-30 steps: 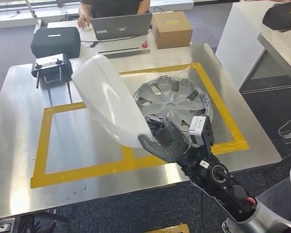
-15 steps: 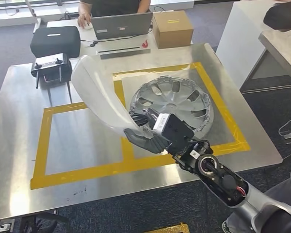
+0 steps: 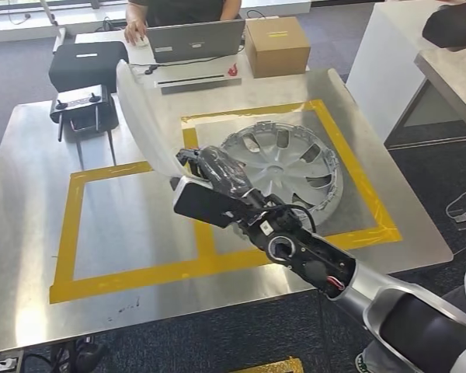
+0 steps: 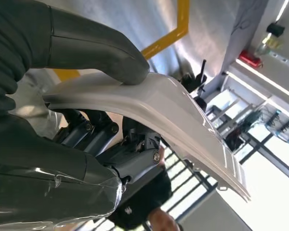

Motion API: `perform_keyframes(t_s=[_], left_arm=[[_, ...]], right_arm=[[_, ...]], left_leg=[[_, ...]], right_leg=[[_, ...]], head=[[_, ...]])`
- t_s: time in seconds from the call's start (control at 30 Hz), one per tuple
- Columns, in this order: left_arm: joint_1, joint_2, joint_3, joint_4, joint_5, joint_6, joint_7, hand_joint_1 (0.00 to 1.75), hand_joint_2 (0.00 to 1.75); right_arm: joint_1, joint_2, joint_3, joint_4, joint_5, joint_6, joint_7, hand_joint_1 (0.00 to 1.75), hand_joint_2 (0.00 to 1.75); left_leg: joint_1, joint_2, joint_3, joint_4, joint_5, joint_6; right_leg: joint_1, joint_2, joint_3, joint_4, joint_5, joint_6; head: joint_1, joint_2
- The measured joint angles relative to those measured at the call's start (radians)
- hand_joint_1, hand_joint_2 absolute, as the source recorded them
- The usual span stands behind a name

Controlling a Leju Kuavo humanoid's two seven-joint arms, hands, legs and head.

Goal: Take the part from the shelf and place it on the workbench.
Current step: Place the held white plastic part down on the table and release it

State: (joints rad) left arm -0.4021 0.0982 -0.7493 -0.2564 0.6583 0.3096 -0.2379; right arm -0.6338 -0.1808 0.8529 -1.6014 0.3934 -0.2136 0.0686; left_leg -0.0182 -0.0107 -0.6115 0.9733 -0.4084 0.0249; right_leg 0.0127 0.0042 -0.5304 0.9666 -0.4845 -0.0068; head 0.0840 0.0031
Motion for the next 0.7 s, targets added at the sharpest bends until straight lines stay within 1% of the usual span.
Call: perform_keyframes(t_s=[0.1, 0.2, 0.37, 0.5, 0.63, 0.7], left_arm=[[-0.001, -0.008, -0.008, 0.000, 0.000, 0.000, 0.001, 0.00, 1.75], [-0.002, -0.016, -0.017, 0.000, 0.002, 0.002, 0.001, 0.00, 1.75], [-0.003, -0.026, -0.029, 0.000, 0.006, 0.006, 0.001, 0.00, 1.75], [-0.004, -0.030, -0.034, 0.000, 0.006, 0.006, 0.002, 0.00, 1.75], [-0.005, -0.031, -0.038, 0.000, 0.006, 0.006, 0.002, 0.00, 1.75], [-0.006, -0.032, -0.041, 0.000, 0.006, 0.006, 0.004, 0.00, 1.75]], right_arm=[[-0.046, 0.055, 0.032, 0.094, 0.123, -0.045, -0.034, 1.75, 1.75], [-0.088, 0.115, 0.065, 0.201, 0.204, -0.086, -0.068, 1.75, 1.75], [-0.111, 0.199, 0.114, 0.386, 0.331, -0.150, -0.103, 1.75, 1.75], [-0.113, 0.243, 0.140, 0.501, 0.383, -0.179, -0.110, 1.75, 1.75], [-0.116, 0.271, 0.156, 0.578, 0.400, -0.186, -0.112, 1.75, 1.75], [-0.120, 0.284, 0.163, 0.614, 0.439, -0.197, -0.115, 1.75, 1.75]], left_leg=[[0.000, -0.001, 0.000, 0.000, 0.000, 0.000], [0.000, -0.001, 0.000, -0.001, 0.000, 0.000], [0.000, -0.001, 0.000, -0.001, 0.000, 0.000], [0.000, -0.001, 0.000, -0.001, 0.000, 0.000], [0.000, -0.001, 0.000, -0.001, 0.000, 0.000], [0.000, -0.001, 0.000, -0.001, 0.000, 0.000]], right_leg=[[0.000, 0.000, 0.000, 0.000, 0.000, 0.000], [0.000, -0.001, 0.000, 0.000, 0.000, 0.000], [0.000, -0.001, 0.000, -0.001, -0.001, -0.001], [0.000, -0.001, 0.000, -0.001, 0.000, -0.001], [0.000, 0.000, 0.000, -0.002, 0.000, -0.001], [0.000, 0.000, 0.001, -0.003, 0.000, -0.001]], head=[[0.000, 0.000], [0.000, 0.000], [0.000, 0.000], [0.000, 0.000], [0.000, 0.000], [0.000, 0.000]])
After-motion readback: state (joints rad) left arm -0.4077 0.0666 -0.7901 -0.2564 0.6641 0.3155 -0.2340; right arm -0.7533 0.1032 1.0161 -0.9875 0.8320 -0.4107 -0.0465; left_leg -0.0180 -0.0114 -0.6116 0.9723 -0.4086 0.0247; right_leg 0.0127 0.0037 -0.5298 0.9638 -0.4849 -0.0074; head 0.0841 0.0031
